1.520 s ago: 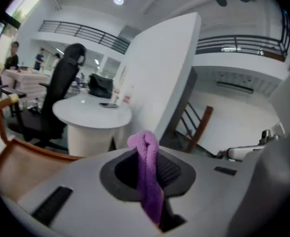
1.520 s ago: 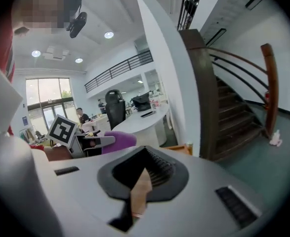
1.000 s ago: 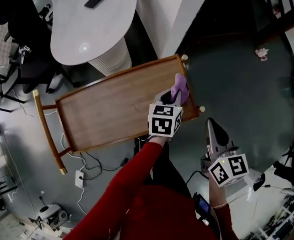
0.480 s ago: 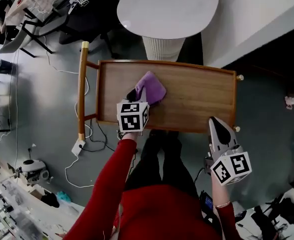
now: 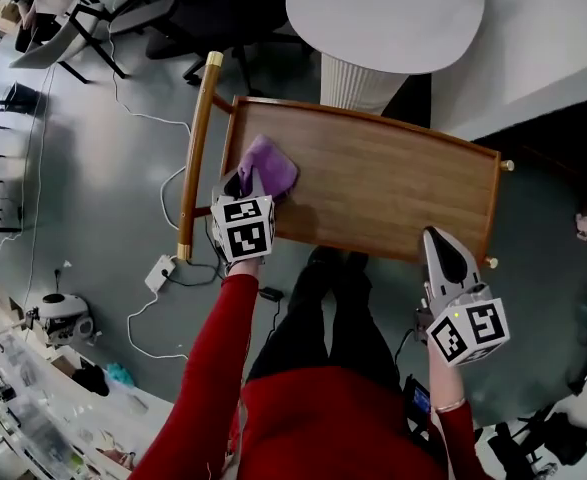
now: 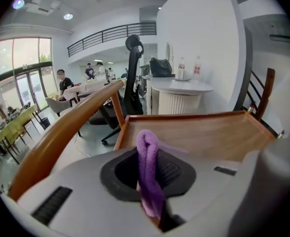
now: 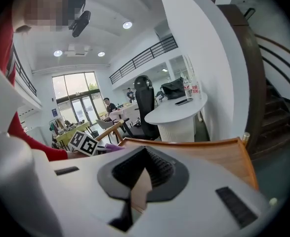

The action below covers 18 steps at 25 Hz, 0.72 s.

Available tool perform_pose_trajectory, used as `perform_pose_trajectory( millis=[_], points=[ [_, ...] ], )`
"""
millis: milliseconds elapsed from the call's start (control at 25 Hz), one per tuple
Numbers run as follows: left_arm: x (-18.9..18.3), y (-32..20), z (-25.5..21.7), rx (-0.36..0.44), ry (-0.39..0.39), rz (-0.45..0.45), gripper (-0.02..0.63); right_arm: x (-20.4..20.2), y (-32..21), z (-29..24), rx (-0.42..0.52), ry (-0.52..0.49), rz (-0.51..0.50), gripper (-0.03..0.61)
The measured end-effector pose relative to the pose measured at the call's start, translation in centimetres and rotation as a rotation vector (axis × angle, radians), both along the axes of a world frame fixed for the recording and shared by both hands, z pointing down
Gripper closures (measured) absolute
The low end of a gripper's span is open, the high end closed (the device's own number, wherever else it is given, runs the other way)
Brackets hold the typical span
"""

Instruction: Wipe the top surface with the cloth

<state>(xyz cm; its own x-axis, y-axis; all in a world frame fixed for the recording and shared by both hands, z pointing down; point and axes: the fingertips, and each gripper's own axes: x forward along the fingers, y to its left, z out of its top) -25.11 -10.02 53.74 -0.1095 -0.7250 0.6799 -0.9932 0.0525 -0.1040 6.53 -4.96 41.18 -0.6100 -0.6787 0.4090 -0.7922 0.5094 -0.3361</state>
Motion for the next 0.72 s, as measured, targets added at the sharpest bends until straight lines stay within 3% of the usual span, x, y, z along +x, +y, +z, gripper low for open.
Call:
perform_pose_trajectory(
  millis=[120, 240, 440, 560, 720],
  points=[
    [1.4, 0.7, -2.5, 0.064, 0.029, 0.058, 0.563, 0.8, 1.5, -0.9, 0.02, 0.013, 0.08, 0.574],
    [7.1, 0.7, -5.7, 0.149, 0.175, 0.171, 0.563, 3.0, 3.0, -1.3, 0.033, 0.029, 0.176, 0.574],
    [23.8, 1.2, -8.4, 0.17, 0.401, 0.475, 0.563, 9.2, 5.5, -2.1, 0.05, 0.062, 0.321, 0.574],
    [33.7, 2.9, -9.3, 0.152, 0.492, 0.65, 0.563, 12.6, 8.0, -2.5, 0.063, 0.078, 0.403, 0.574],
    [43.6, 6.5, -10.0, 0.11, 0.597, 0.779, 0.563, 16.4, 11.8, -2.8, 0.059, 0.068, 0.493, 0.574]
  ],
)
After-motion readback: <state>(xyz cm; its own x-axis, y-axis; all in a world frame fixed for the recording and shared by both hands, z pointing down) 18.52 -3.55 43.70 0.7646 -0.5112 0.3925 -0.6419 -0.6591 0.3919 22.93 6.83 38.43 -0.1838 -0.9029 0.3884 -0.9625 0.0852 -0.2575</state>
